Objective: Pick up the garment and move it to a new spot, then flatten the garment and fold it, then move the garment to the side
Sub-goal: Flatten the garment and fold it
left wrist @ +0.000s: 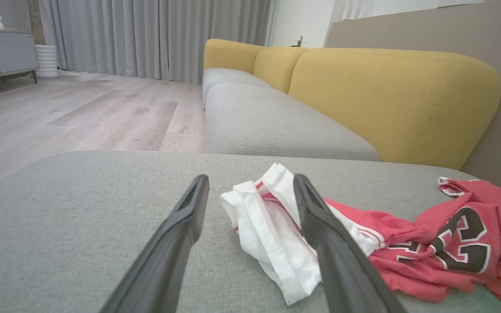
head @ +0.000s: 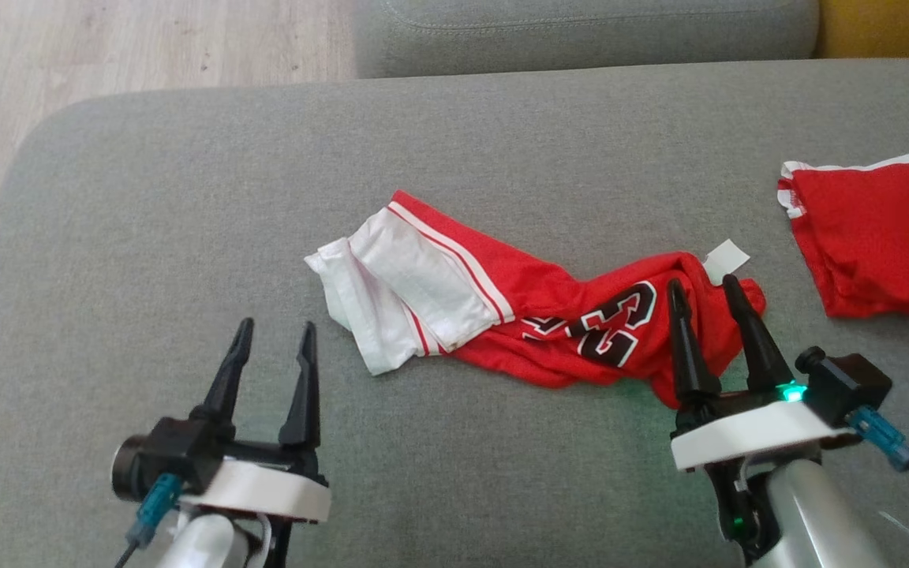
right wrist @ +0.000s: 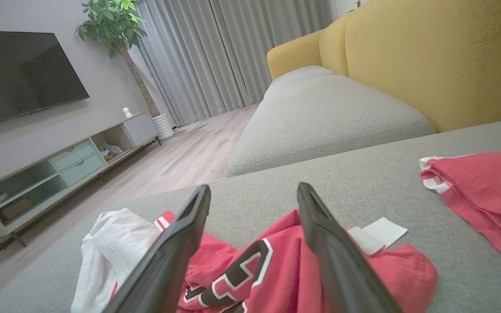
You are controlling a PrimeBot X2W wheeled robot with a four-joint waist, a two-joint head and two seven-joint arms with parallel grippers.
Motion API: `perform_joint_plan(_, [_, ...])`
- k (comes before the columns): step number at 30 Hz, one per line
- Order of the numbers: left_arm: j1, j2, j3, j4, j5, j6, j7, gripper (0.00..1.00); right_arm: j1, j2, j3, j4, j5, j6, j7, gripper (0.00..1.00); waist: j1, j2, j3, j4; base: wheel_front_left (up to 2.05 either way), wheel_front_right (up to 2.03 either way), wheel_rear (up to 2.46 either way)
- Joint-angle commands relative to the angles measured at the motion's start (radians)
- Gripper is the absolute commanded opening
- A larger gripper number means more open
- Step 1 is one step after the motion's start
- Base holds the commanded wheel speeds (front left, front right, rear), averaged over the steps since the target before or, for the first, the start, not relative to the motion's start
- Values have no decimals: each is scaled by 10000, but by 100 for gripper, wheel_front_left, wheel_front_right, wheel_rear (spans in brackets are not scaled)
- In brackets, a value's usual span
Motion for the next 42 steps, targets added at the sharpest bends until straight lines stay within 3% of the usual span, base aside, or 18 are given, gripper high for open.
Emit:
perform_joint_plan(1, [-385, 50, 471, -400, 159, -85, -95, 100, -129, -20, 239, -281, -86, -7, -109, 100, 2, 0, 9, 19, 0, 0, 0])
perform_joint_plan(10, [-824, 83, 271, -107, 509, -499, 1, 100, -197, -20, 305, -323, -80, -7, -109, 100, 2, 0, 382, -113, 0, 0, 0])
perform_joint_plan(17, [-2096, 224, -114, 510, 877, -792, 700, 100, -413, -20, 299, -412, -89, -7, -109, 100, 2, 0, 1065, -386, 0, 0, 0])
perform_joint_plan(27, [-3865, 242, -263, 2117, 1026, -999, 1629, 100, -640, -20, 293, -521, -53, -7, -109, 100, 2, 0, 1704, -770, 0, 0, 0])
perform_joint_plan(37, [-4476, 139, -477, 2803, 1101, -1173, 1576, 100, -719, -20, 310, -545, -26, -7, -109, 100, 2, 0, 1897, -948, 0, 0, 0])
perform_joint_plan(38, [-4505, 123, -495, 2848, 1075, -1214, 1583, 92, -724, -20, 312, -539, -23, -7, -109, 100, 2, 0, 1906, -960, 0, 0, 0])
perform_joint_plan(39, [-4535, 107, -515, 2885, 1049, -1257, 1586, 42, -730, -20, 309, -533, -19, -7, -109, 100, 2, 0, 1913, -965, 0, 0, 0])
perform_joint_plan(40, [-4570, 104, -549, 2903, 1054, -1298, 1569, 4, -738, -20, 302, -526, -18, -7, -109, 100, 2, 0, 1918, -967, 0, 0, 0])
perform_joint_plan(42, [-4644, 105, -603, 2905, 1088, -1339, 1483, 0, -753, -20, 285, -511, -14, -7, -109, 100, 2, 0, 1915, -963, 0, 0, 0])
